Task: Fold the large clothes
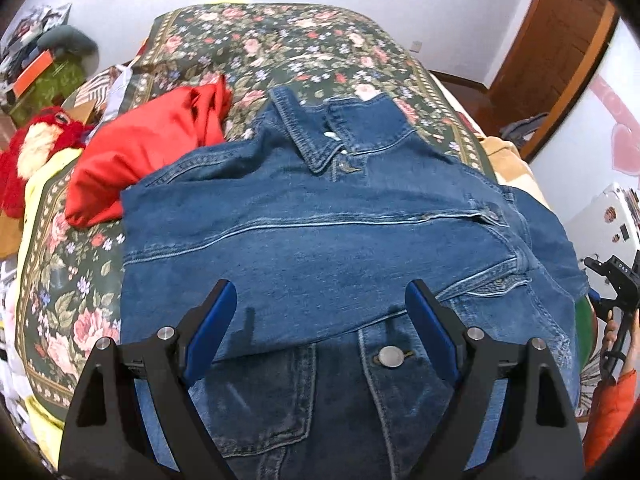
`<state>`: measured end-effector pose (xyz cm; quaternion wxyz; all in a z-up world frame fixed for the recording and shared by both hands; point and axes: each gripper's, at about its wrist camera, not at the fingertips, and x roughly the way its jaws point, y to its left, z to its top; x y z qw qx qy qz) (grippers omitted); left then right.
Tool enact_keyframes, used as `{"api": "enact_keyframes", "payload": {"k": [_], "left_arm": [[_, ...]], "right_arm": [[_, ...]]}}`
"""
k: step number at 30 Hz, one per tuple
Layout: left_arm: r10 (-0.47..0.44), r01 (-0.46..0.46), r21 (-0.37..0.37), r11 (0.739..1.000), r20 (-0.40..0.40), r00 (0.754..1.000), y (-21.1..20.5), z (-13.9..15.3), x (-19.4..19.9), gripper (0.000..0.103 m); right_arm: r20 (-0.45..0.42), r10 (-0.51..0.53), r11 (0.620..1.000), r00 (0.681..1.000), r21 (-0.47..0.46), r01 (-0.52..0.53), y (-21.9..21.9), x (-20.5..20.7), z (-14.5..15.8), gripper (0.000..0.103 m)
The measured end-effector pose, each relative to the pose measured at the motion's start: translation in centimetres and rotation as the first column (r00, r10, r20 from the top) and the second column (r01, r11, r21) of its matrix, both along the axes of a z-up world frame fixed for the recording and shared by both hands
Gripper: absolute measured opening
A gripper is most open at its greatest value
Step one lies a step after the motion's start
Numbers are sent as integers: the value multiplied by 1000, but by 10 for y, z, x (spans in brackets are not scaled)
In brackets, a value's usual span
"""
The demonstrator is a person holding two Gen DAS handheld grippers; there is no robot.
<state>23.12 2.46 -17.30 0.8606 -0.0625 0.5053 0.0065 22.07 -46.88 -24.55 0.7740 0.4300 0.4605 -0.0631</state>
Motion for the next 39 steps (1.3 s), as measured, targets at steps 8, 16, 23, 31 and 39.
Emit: {"api": "enact_keyframes", "payload": {"k": [8,16,23,31,39], "left_arm": [[28,-28,-54,998,-12,1000,10,-4,-8,86],[16,-15,-52,999,17,1000,18,0,-17,86],[56,-54,-88,995,19,998,36,-2,-23,86],[87,-83,-97,992,44,995,57,-1,-39,86],[128,-123,-104,987,41,991,83,-6,-54,86]], "right_arm": [[-36,-14,989,999,-148,8,11,20,3,56],[47,23,949,999,-315,-8,22,12,55,18],[257,170,923,951,-379,-62,65,14,144,12],[346,423,868,837,-420,-265,166,27,191,12],[212,625,759,752,-389,-522,269,33,135,12]]}}
